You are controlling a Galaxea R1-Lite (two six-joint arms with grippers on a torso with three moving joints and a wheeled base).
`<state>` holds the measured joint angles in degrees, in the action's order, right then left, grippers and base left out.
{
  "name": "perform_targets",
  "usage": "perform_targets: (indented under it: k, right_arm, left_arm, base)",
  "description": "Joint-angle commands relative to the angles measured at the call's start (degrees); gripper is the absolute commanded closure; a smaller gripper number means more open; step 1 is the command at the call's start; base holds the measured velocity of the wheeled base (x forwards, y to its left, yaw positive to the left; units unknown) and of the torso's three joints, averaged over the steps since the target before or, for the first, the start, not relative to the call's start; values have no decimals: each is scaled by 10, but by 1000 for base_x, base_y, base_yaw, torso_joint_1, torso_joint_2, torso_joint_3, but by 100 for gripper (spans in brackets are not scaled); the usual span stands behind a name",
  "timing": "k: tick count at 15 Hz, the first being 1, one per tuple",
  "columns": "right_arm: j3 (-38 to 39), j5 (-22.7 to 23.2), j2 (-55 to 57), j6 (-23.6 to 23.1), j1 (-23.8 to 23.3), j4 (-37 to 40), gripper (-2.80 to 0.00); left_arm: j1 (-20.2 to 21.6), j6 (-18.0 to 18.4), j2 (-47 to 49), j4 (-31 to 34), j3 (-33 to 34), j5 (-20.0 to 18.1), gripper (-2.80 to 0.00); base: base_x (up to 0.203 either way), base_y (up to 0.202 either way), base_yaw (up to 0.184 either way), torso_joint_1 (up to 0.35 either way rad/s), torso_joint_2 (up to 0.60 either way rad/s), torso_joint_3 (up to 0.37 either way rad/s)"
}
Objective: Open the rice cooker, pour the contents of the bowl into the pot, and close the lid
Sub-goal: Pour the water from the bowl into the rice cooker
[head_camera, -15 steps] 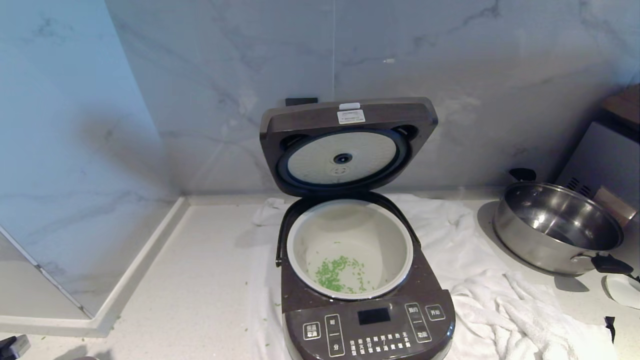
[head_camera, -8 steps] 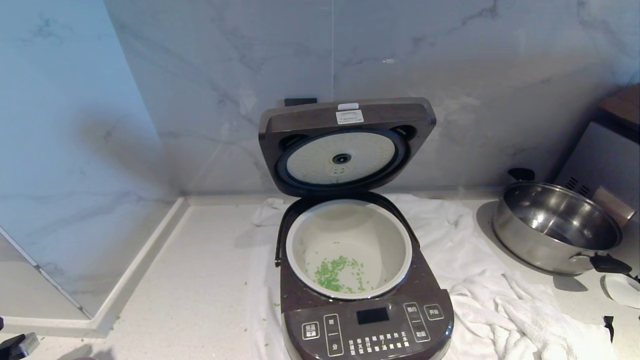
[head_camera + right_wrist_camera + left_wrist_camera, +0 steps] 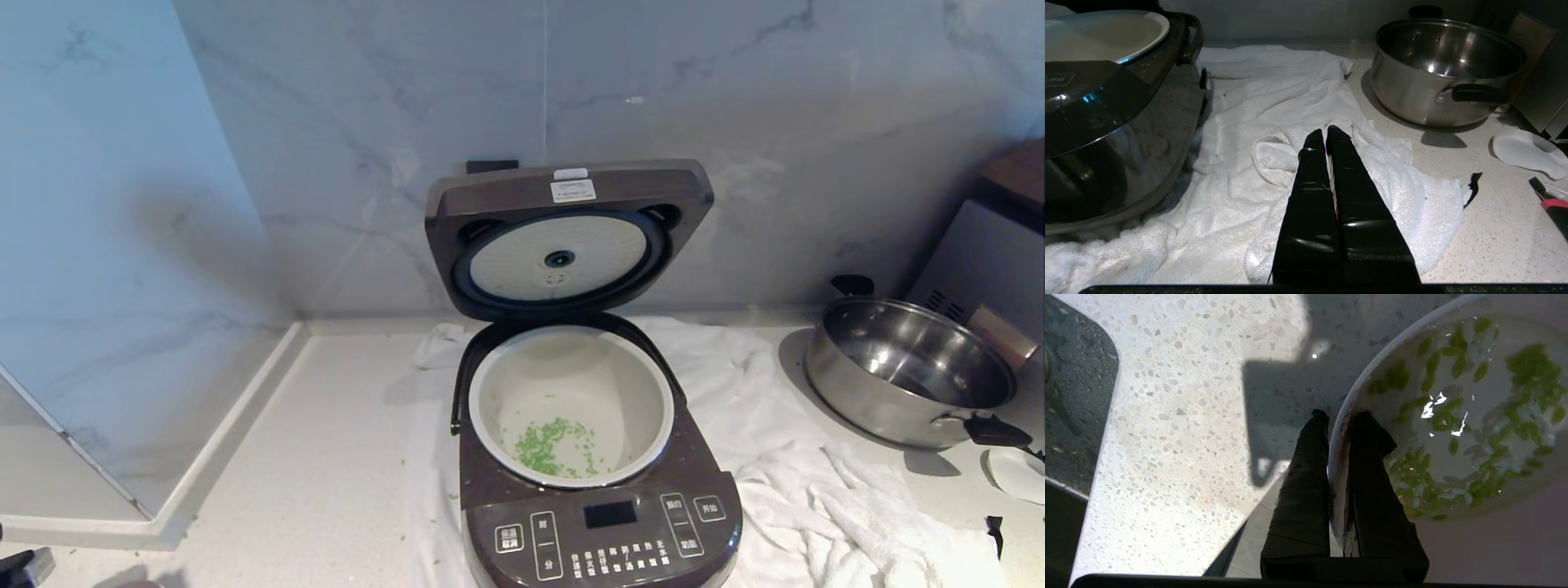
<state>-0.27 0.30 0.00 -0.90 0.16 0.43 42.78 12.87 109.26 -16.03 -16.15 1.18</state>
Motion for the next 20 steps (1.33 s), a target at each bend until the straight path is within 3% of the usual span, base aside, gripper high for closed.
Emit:
perform_targets:
  k: [1, 6, 12, 18, 20]
  right_arm:
    - [0, 0, 0, 0, 0, 0, 0]
    - [0, 0, 0, -1, 0, 0, 0]
    - [0, 0, 0, 0, 0, 0, 0]
    - [0, 0, 0, 0, 0, 0, 0]
    - [0, 0, 0, 0, 0, 0, 0]
  left_arm:
    - [-11, 0, -7, 1, 10, -1, 0]
    - [-64, -5, -41, 15, 40, -1, 0]
    - [-96, -29, -145, 125, 37, -9, 0]
    - [-232, -143, -141, 138, 23, -5, 0]
    - [-266, -167, -140, 162, 6, -4, 0]
  base:
    - [0, 0, 0, 0, 0, 0]
    - [0, 0, 0, 0, 0, 0]
    - [0, 0, 0, 0, 0, 0]
    - [0, 0, 0, 0, 0, 0]
    - [0, 0, 0, 0, 0, 0]
